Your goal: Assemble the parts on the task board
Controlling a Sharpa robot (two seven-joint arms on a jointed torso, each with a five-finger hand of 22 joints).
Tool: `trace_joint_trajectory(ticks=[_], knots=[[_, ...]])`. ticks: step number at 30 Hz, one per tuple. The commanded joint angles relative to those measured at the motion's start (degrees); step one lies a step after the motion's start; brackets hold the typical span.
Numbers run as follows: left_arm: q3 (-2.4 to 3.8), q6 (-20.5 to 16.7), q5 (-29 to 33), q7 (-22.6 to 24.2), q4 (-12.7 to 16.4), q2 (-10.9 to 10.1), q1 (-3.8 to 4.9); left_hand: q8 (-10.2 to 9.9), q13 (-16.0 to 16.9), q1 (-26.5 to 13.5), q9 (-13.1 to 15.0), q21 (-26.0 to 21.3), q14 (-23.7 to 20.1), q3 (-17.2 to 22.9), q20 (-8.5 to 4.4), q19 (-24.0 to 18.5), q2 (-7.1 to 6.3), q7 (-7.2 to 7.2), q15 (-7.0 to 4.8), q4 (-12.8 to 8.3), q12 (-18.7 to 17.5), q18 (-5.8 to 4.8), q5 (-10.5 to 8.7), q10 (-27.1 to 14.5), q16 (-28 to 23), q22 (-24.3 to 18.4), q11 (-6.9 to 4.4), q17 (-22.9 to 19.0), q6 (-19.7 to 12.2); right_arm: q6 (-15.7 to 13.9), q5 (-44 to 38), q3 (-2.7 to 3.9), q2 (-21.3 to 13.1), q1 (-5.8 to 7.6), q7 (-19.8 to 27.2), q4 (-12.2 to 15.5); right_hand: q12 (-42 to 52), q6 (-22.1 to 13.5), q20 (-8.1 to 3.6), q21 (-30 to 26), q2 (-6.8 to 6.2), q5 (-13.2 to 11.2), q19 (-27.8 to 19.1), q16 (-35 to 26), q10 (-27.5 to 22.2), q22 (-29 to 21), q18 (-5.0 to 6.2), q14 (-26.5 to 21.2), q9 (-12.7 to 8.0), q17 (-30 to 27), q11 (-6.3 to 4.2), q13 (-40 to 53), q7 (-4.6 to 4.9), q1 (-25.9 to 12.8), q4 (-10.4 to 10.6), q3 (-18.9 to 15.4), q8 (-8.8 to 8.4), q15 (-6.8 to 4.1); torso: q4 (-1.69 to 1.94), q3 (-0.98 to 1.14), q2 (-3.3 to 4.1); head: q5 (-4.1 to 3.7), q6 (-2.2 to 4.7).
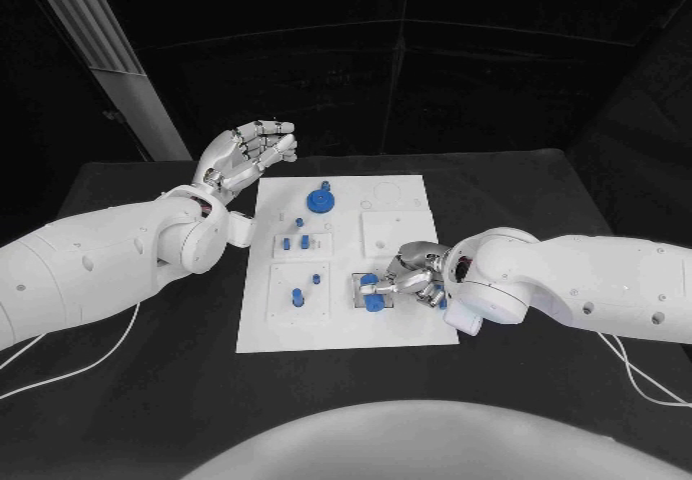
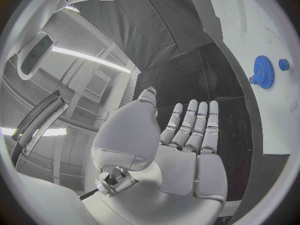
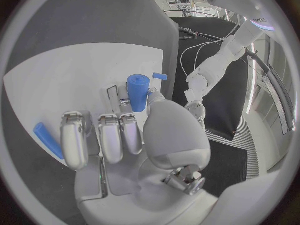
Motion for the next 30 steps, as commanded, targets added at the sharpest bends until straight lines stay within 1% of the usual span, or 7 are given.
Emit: trace_joint_trajectory(ticks=[1, 8, 12, 15, 17, 27, 30], knots=[[0.04, 0.6, 0.2, 7.2, 0.1, 0.0, 0.08, 0.3, -0.1, 0.0, -0.1, -0.2, -0.4, -0.5, -0.09, 0.1, 0.62, 7.97, 0.16, 0.0, 0.3, -1.01, 0.29, -0.2, 0.2, -0.1, 0.01, -0.1, -0.4, -0.3, -0.9, -0.17, 0.2, -0.16, -1.3, -0.1, 0.1, -0.4, 0.36, 0.2, 0.04, -0.4, 6.1, 0.1, 6.2, 15.1, -0.42, 6.2, 0.0, 15.1, 0.39, 15.1, -0.16, -0.7, 0.0, -0.5, -0.22, 0.19, -0.05, 0.0, 0.02, 0.05, 0.0], [0.04, 0.7, 0.2, 7.2, 0.1, 0.1, 0.08, 0.3, -0.1, 0.0, -0.1, -0.2, -0.4, -0.5, -0.09, 0.1, 0.62, 7.97, 0.16, 0.0, 0.3, -1.01, 0.29, -0.2, 0.2, -0.1, 0.01, -0.1, -0.4, -0.5, -1.6, -0.17, 0.3, -0.16, -1.5, -0.1, 0.1, -0.3, 0.32, 0.2, -0.13, -2.3, 6.1, 0.1, 6.2, 15.1, -0.42, 6.2, 0.2, 15.1, 0.37, 15.1, -0.19, -1.4, -0.1, -2.5, -0.17, 0.13, 0.0, 0.0, 0.01, 0.01, 0.0], [0.04, 0.8, 0.2, 7.2, 0.0, 0.1, 0.08, 0.3, -0.1, 0.0, -0.1, -0.2, -0.4, -0.5, -0.09, 0.1, 0.62, 7.97, 0.16, 0.0, 0.3, -1.01, 0.29, -0.2, 0.2, -0.1, 0.01, -0.1, -0.4, -0.5, -1.9, -0.17, 0.4, -0.16, -1.3, -0.1, 0.1, -0.4, 0.28, 0.2, -0.22, -4.6, 6.1, 0.1, 6.2, 15.1, -0.42, 6.2, 0.4, 15.1, 0.4, 15.1, -0.14, -2.8, 0.0, -4.5, -0.11, 0.08, -0.02, 0.02, -0.01, 0.06, 0.0], [0.04, 0.8, 0.2, 7.2, 0.0, 0.1, 0.08, 0.3, -0.1, 0.0, -0.1, -0.2, -0.4, -0.5, -0.09, 0.1, 0.62, 7.97, 0.16, 0.0, 0.3, -1.01, 0.29, -0.2, 0.2, -0.1, 0.01, -0.1, -0.4, -0.9, -2.1, -0.17, 0.4, -0.16, -1.1, -0.1, 0.1, -0.6, 0.26, 0.2, -0.07, -7.2, 6.1, 0.1, 6.2, 15.1, -0.42, 6.2, 0.7, 15.1, 0.43, 15.1, -0.12, -4.9, 0.1, -6.7, 0.07, 0.07, -0.01, 0.0, 0.01, 0.06, 0.0], [0.04, 0.8, 0.2, 7.1, 0.0, 0.1, 0.08, 0.3, -0.1, 0.0, -0.1, -0.2, -0.4, -0.5, -0.09, 0.1, 0.62, 7.97, 0.16, 0.0, 0.3, -1.01, 0.29, -0.2, 0.2, -0.1, 0.01, -0.1, -0.4, -1.1, -2.1, -0.17, 0.4, -0.16, -0.9, 0.0, 0.1, -0.7, 0.27, 0.2, 0.1, -8.2, 6.1, 0.1, 6.2, 15.1, -0.42, 6.2, 0.8, 15.1, 0.44, 15.1, -0.13, -6.0, 0.1, -7.8, 0.24, 0.04, -0.01, 0.0, 0.02, 0.07, 0.0], [0.04, 0.9, 0.2, 7.1, 0.0, 0.1, 0.07, 0.3, -0.1, 0.0, -0.1, -0.2, -0.4, -0.5, -0.09, 0.1, 0.62, 7.97, 0.16, 0.0, 0.3, -1.01, 0.29, -0.2, 0.2, -0.1, 0.01, -0.1, -0.4, -2.4, -2.7, -0.17, 0.4, -0.16, -0.3, 0.0, 0.1, -0.8, 0.1, 0.2, 0.21, -8.7, 6.1, 0.1, 6.2, 15.1, -0.42, 6.2, 1.3, 15.1, 0.26, 15.1, -0.27, -8.6, 0.1, -11.0, 0.86, -0.1, 0.02, 0.0, 0.02, 0.1, 0.0], [0.04, 1.0, 0.2, 7.0, 0.0, 0.1, 0.07, 0.3, -0.1, 0.0, -0.1, -0.2, -0.4, -0.5, -0.09, 0.1, 0.62, 7.97, 0.16, 0.0, 0.3, -1.01, 0.29, -0.2, 0.2, -0.1, 0.01, -0.1, -0.4, -2.9, -3.1, -0.17, 0.4, -0.16, -0.2, 0.1, 0.1, -0.7, 0.05, 0.2, 0.3, -8.7, 6.1, 0.1, 6.2, 15.1, -0.42, 6.2, 1.4, 15.1, 0.22, 15.1, -0.31, -8.9, 0.1, -11.4, 0.96, -0.15, -0.04, 0.01, 0.0, 0.21, 0.0]])
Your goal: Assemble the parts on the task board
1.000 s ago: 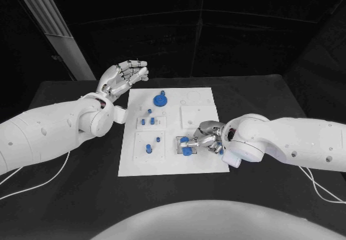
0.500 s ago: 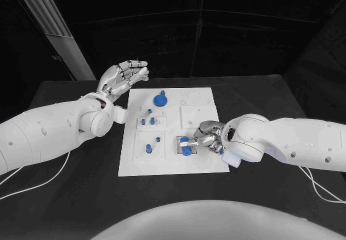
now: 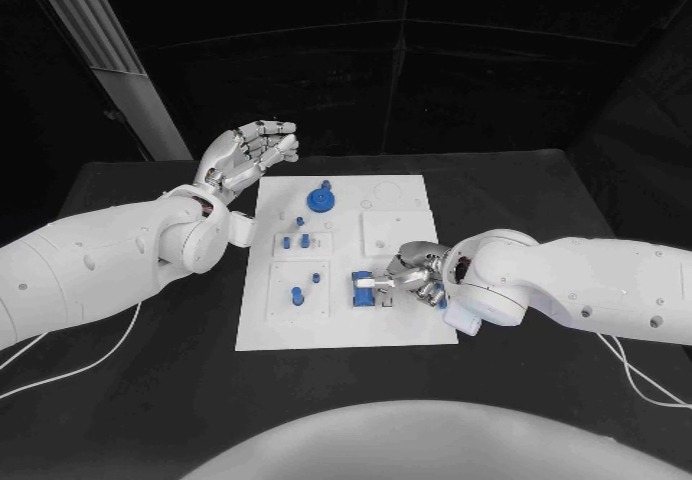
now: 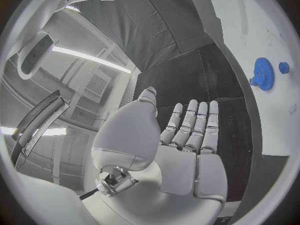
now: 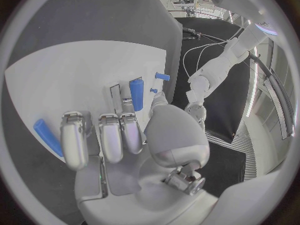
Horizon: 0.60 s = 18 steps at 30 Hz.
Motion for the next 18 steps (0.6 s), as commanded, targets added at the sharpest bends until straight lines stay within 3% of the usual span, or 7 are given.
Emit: trace_joint_trajectory(ticks=[1, 6, 11, 16, 18], knots=[[0.04, 0.7, 0.2, 7.0, 0.0, 0.1, 0.08, 0.3, -0.1, 0.0, -0.1, -0.2, -0.4, -0.5, -0.09, 0.1, 0.62, 7.97, 0.16, 0.0, 0.3, -1.0, 0.29, -0.2, 0.2, -0.1, 0.01, -0.1, -0.4, -1.8, -1.1, -0.06, 0.0, -0.03, 0.4, 0.1, 0.1, 0.0, 0.04, 0.2, 0.15, -0.2, 6.1, 0.1, 6.0, 15.1, -0.42, 6.2, 0.1, 15.1, -0.01, 15.1, -0.1, -0.6, 0.0, -0.4, 0.32, -0.16, -0.01, 0.0, 0.0, 0.06, 0.01], [0.04, 0.8, 0.2, 7.0, 0.1, 0.0, 0.06, 0.3, -0.1, 0.0, -0.1, -0.2, -0.4, -0.5, -0.09, 0.1, 0.62, 7.97, 0.16, 0.0, 0.3, -1.0, 0.29, -0.2, 0.2, -0.1, 0.01, -0.1, -0.4, -3.8, -2.3, -0.06, -0.9, -0.03, 1.2, 0.9, 0.1, 0.5, -0.09, 0.2, 0.75, -0.2, 6.1, 0.1, 6.0, 15.1, -0.42, 6.2, 0.4, 15.1, -0.23, 15.1, -0.36, -0.6, -0.1, -1.0, 0.88, -0.31, -0.03, 0.02, -0.05, 0.18, 0.01], [0.04, 0.8, 0.2, 7.0, 0.1, -0.1, 0.0, 0.3, -0.1, 0.0, -0.1, -0.2, -0.4, -0.5, -0.09, 0.1, 0.62, 7.97, 0.16, 0.0, 0.3, -1.0, 0.29, -0.2, 0.2, -0.1, 0.01, -0.1, -0.4, -6.0, -3.1, -0.03, -3.8, 0.0, 3.5, 3.4, 0.1, 0.5, -0.38, 0.2, 1.2, -0.2, 6.1, 0.1, 6.0, 15.1, -0.42, 6.2, 1.0, 15.1, -0.48, 15.1, -0.58, 1.5, -0.4, -1.3, 1.77, -0.63, -0.05, 0.02, -0.08, 0.08, 0.01], [0.04, 0.8, 0.2, 6.9, -0.1, -0.1, -0.06, 0.4, -0.1, 0.0, -0.1, -0.3, -0.4, -0.6, -0.09, 0.0, 0.76, 7.98, 0.17, 0.0, 0.5, -1.02, 0.3, -0.3, 0.4, -0.1, 0.02, -0.3, -0.5, -7.9, -3.4, 0.0, -7.8, 0.66, 6.5, 6.2, 0.1, -3.5, -0.32, 0.2, 1.43, -0.1, 6.1, 0.1, 6.0, 15.1, -0.42, 6.2, 1.7, 15.1, -0.02, 15.1, 0.07, 5.4, -0.8, -1.6, 2.37, -0.32, -0.07, -0.05, -0.12, -0.42, 0.01], [0.04, 0.9, 0.2, 6.9, -0.1, -0.1, -0.09, 0.4, -0.1, 0.0, -0.1, -0.3, -0.4, -0.6, -0.09, 0.0, 0.76, 7.98, 0.17, 0.0, 0.5, -1.02, 0.3, -0.3, 0.4, -0.1, 0.02, -0.3, -0.5, -8.6, -3.5, 0.0, -9.5, 0.94, 7.1, 7.3, 0.1, -5.5, 0.12, 0.2, 1.61, -0.1, 6.1, 0.1, 6.0, 15.1, -0.42, 6.2, 2.6, 15.1, 0.36, 15.1, 0.47, 6.7, -0.3, -2.1, 3.87, 0.14, -0.13, -0.03, -0.11, -0.67, 0.01]])
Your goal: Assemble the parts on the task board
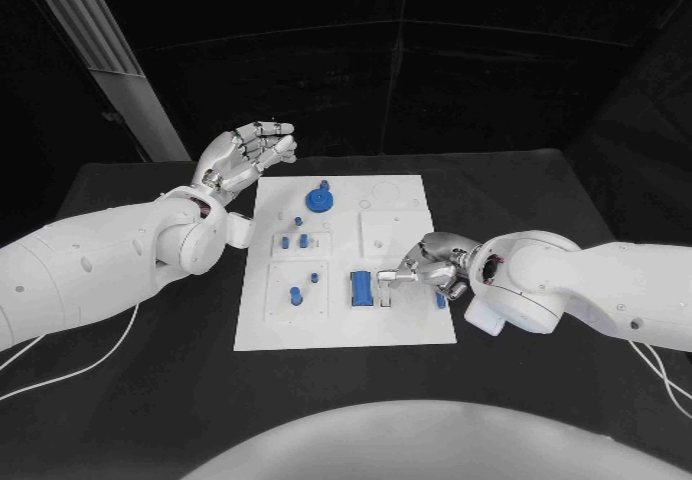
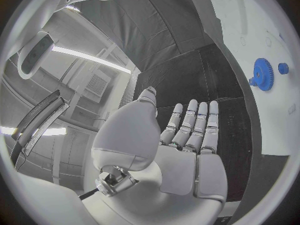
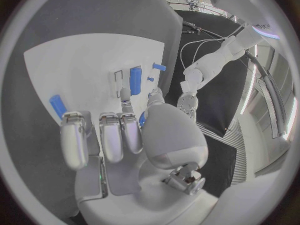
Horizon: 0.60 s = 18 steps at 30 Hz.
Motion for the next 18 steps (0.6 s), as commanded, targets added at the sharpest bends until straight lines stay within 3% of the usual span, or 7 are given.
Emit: trace_joint_trajectory(ticks=[1, 5, 6, 8, 14, 18], knots=[[0.04, 0.7, 0.2, 6.8, -0.1, 0.0, 0.02, 0.2, -0.1, 0.0, -0.1, -0.3, -0.2, -0.2, -0.09, 0.0, 0.77, 8.19, -0.04, 0.0, 0.2, -1.02, 0.3, -0.4, 0.4, -0.1, 0.02, 0.0, -0.3, -3.6, -1.3, 0.04, -1.9, 0.38, 3.8, 1.5, 0.1, -2.2, 0.32, 0.2, 0.05, -0.2, 6.1, 0.1, 6.0, 15.1, -0.42, 5.9, 0.9, 15.1, 0.46, 15.1, 0.28, 1.4, 0.2, -0.7, 1.53, 0.55, -0.05, -0.03, 0.0, -0.48, 0.01], [0.04, 0.8, 0.2, 6.8, -0.1, 0.1, -0.02, 0.2, -0.1, 0.0, -0.1, -0.3, -0.2, -0.2, -0.09, 0.0, 0.78, 8.19, -0.04, 0.0, 0.2, -1.02, 0.29, -0.4, 0.4, -0.1, 0.02, -0.1, -0.3, -3.4, -2.8, 0.01, -5.0, 0.6, 2.7, 2.8, 0.1, -5.3, 0.96, 0.2, 0.44, 0.4, 6.1, 0.1, 6.0, 15.1, -0.42, 5.9, 2.8, 15.1, 0.78, 15.1, 0.69, 3.1, 0.1, -1.0, 4.78, 1.3, 0.02, -0.03, 0.07, -1.83, 0.01], [0.04, 0.8, 0.2, 6.8, -0.1, 0.1, -0.02, 0.2, -0.1, 0.0, -0.1, -0.3, -0.2, -0.2, -0.09, 0.0, 0.78, 8.19, -0.04, 0.0, 0.2, -1.02, 0.29, -0.4, 0.4, -0.1, 0.02, -0.1, -0.3, -3.1, -3.3, 0.0, -5.7, 0.62, 2.2, 3.1, 0.1, -7.1, 1.39, 0.2, 0.56, 0.7, 6.1, 0.1, 6.0, 15.1, -0.42, 5.9, 4.3, 15.1, 0.75, 15.1, 0.93, 4.0, 0.6, -1.3, 7.76, 1.34, 0.01, -0.04, 0.08, -2.1, 0.01], [0.04, 0.8, 0.2, 6.7, -0.1, 0.2, -0.03, 0.2, -0.1, 0.0, -0.1, -0.3, -0.2, -0.3, -0.09, 0.0, 0.79, 8.19, -0.04, 0.0, 0.2, -1.02, 0.29, -0.4, 0.4, -0.1, 0.02, -0.1, -0.3, -2.4, -4.3, -0.02, -6.9, 0.65, 1.0, 3.4, 0.1, -7.8, 1.38, 0.2, 0.81, 1.7, 6.1, 0.1, 6.0, 15.1, -0.42, 5.9, 5.6, 15.1, 0.83, 15.1, 0.61, 4.3, 0.4, -1.5, 10.4, 1.4, 0.02, -0.01, 0.09, -2.61, 0.01], [0.04, 0.8, 0.2, 6.7, -0.3, 0.2, -0.06, 0.2, -0.1, 0.0, -0.1, -0.3, -0.2, -0.3, -0.09, 0.0, 0.79, 8.19, -0.04, 0.0, 0.2, -1.02, 0.29, -0.4, 0.4, -0.1, 0.02, -0.1, -0.3, 0.0, -7.5, -0.05, -9.3, 0.68, -3.7, 3.5, 0.1, -9.2, 0.66, 0.2, 1.61, 3.6, 6.1, 0.1, 6.0, 15.1, -0.42, 5.9, 9.6, 15.1, 0.0, 15.1, -0.32, 4.2, 0.3, -2.5, 18.29, 0.6, -0.04, 0.0, 0.05, -2.73, 0.01], [0.04, 0.9, 0.2, 6.7, -0.3, 0.3, -0.1, 0.2, -0.1, 0.0, -0.1, -0.3, -0.2, -0.3, -0.09, 0.0, 0.79, 8.19, -0.04, 0.0, 0.2, -1.02, 0.29, -0.4, 0.4, -0.1, 0.02, -0.1, -0.3, 1.9, -9.3, -0.06, -10.0, 0.68, -6.3, 3.2, 0.1, -9.5, -0.05, 0.2, 1.78, 4.1, 6.1, 0.1, 6.0, 15.1, -0.42, 5.9, 11.3, 15.1, -0.34, 15.1, -0.71, 3.7, 0.4, -3.1, 21.45, -0.17, 0.06, 0.04, 0.07, -2.97, 0.01]])
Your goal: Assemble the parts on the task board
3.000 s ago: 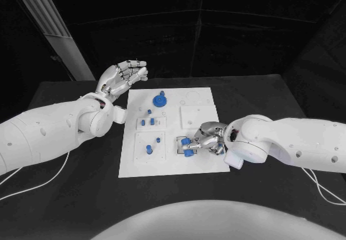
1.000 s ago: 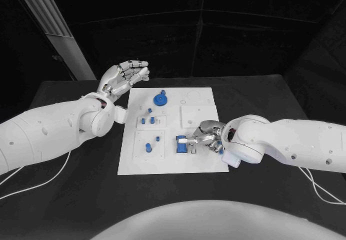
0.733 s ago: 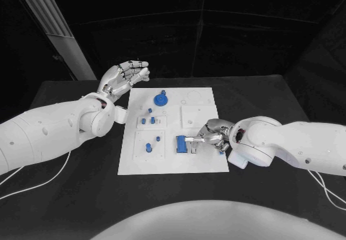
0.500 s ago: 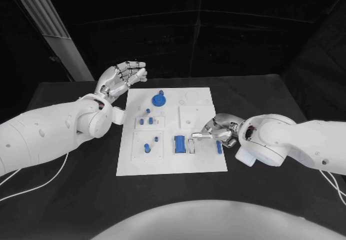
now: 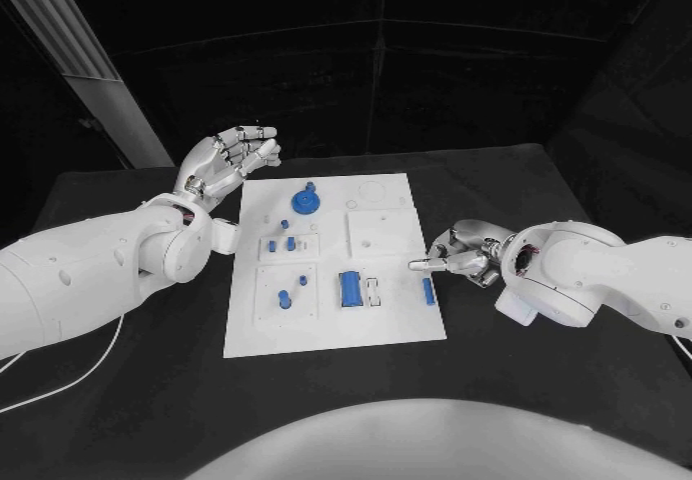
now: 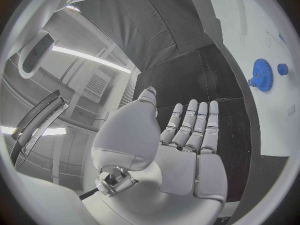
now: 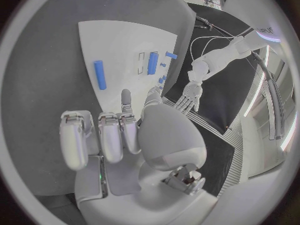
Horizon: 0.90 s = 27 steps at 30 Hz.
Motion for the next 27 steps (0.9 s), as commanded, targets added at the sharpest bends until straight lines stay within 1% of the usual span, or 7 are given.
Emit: trace_joint_trajectory(ticks=[1, 5, 9, 13, 19, 23, 27], knots=[[0.04, 0.7, 0.2, 6.7, 0.0, 0.1, 0.04, 0.2, -0.1, 0.0, -0.1, -0.3, -0.2, -0.3, -0.09, 0.0, 0.79, 8.19, -0.04, 0.0, 0.2, -1.03, 0.29, -0.4, 0.3, -0.1, 0.02, -0.1, -0.3, 3.6, -4.6, -0.01, -0.4, 0.07, -5.5, -0.2, 0.1, -0.2, -0.67, 0.2, 0.44, 0.7, 5.9, 0.1, 6.0, 15.1, -0.42, 6.0, 1.0, 15.1, -0.79, 15.1, -0.39, -0.3, 0.0, -0.5, 1.93, -0.6, 0.08, 0.04, 0.01, -0.18, 0.01], [0.04, 0.7, 0.2, 6.7, -0.1, 0.1, 0.01, 0.2, -0.1, 0.0, -0.1, -0.3, -0.2, -0.3, -0.09, 0.0, 0.79, 8.19, -0.04, 0.0, 0.2, -1.03, 0.29, -0.4, 0.3, -0.1, 0.02, -0.1, -0.3, 6.4, -6.0, -0.03, -0.1, 0.05, -8.3, -1.3, 0.1, -0.4, -1.12, 0.2, 0.68, 1.3, 5.9, 0.1, 6.0, 15.1, -0.42, 6.0, 2.3, 15.1, -1.25, 15.1, -0.88, -1.0, 0.1, -1.1, 4.15, -1.02, 0.11, 0.0, 0.05, -0.27, 0.01], [0.04, 0.6, 0.2, 6.7, 0.0, 0.1, 0.0, 0.2, -0.1, 0.0, -0.1, -0.3, -0.2, -0.3, -0.09, 0.0, 0.79, 8.19, -0.04, 0.0, 0.2, -1.03, 0.29, -0.4, 0.3, -0.1, 0.02, -0.1, -0.3, 8.1, -7.2, -0.04, 0.5, 0.03, -9.6, -2.2, 0.1, -0.4, -1.36, 0.2, 0.98, 2.9, 5.9, 0.1, 6.0, 15.1, -0.42, 6.0, 2.8, 15.1, -1.57, 15.1, -1.21, -1.3, 0.0, -1.3, 5.11, -1.24, 0.01, 0.06, 0.06, 0.0, 0.01], [0.04, 0.6, 0.2, 6.7, 0.0, 0.1, -0.01, 0.3, -0.1, 0.0, -0.1, -0.3, -0.2, -0.3, -0.09, 0.0, 0.83, 8.19, -0.04, 0.0, 0.3, -1.03, 0.3, -0.4, 0.3, -0.1, 0.02, -0.2, -0.4, 9.7, -9.0, -0.05, 1.2, 0.02, -10.6, -2.7, 0.1, -0.5, -1.51, 0.2, 1.14, 4.3, 5.9, 0.1, 6.0, 15.1, -0.42, 6.0, 3.1, 15.1, -1.75, 15.1, -1.38, -1.1, -0.1, -1.3, 5.55, -1.38, 0.06, 0.01, 0.04, -0.11, 0.01], [0.04, 0.7, 0.2, 6.7, 0.0, 0.1, -0.01, 0.3, -0.1, 0.0, -0.1, -0.3, -0.2, -0.3, -0.09, 0.0, 0.83, 8.19, -0.04, 0.0, 0.3, -1.03, 0.3, -0.4, 0.3, -0.1, 0.02, -0.2, -0.4, 11.9, -9.9, -0.06, 2.2, 0.0, -11.7, -3.3, 0.1, -0.8, -1.66, 0.2, 1.73, 5.4, 5.9, 0.1, 6.0, 15.1, -0.42, 6.0, 2.8, 15.1, -1.81, 15.1, -1.44, 0.0, -0.3, -0.9, 5.05, -1.51, 0.07, 0.03, 0.08, -0.11, 0.01], [0.04, 0.7, 0.2, 6.7, 0.0, 0.0, -0.02, 0.3, -0.1, 0.0, -0.1, -0.3, -0.2, -0.3, -0.09, 0.0, 0.83, 8.19, -0.04, 0.0, 0.3, -1.03, 0.3, -0.4, 0.3, -0.1, 0.02, -0.2, -0.4, 12.2, -10.1, -0.06, 3.3, -0.04, -11.9, -3.8, 0.1, -0.7, -1.69, 0.2, 2.08, 5.7, 5.9, 0.1, 6.0, 15.1, -0.42, 6.0, 2.6, 15.1, -1.84, 15.1, -1.45, 0.5, -0.3, -0.7, 4.71, -1.51, 0.02, 0.06, 0.06, -0.05, 0.01], [0.04, 0.7, 0.2, 6.7, 0.1, 0.0, -0.02, 0.3, -0.1, 0.0, -0.1, -0.3, -0.2, -0.3, -0.09, 0.0, 0.86, 8.19, -0.03, 0.0, 0.3, -1.03, 0.3, -0.4, 0.4, -0.1, 0.02, -0.2, -0.4, 12.6, -10.1, -0.06, 4.2, -0.08, -12.1, -4.3, 0.1, -0.4, -1.72, 0.2, 2.52, 6.2, 5.9, 0.1, 6.0, 15.1, -0.42, 6.0, 2.2, 15.1, -1.87, 15.1, -1.49, 1.6, -0.4, -0.3, 4.14, -1.53, 0.08, 0.06, 0.09, -0.01, 0.01]])
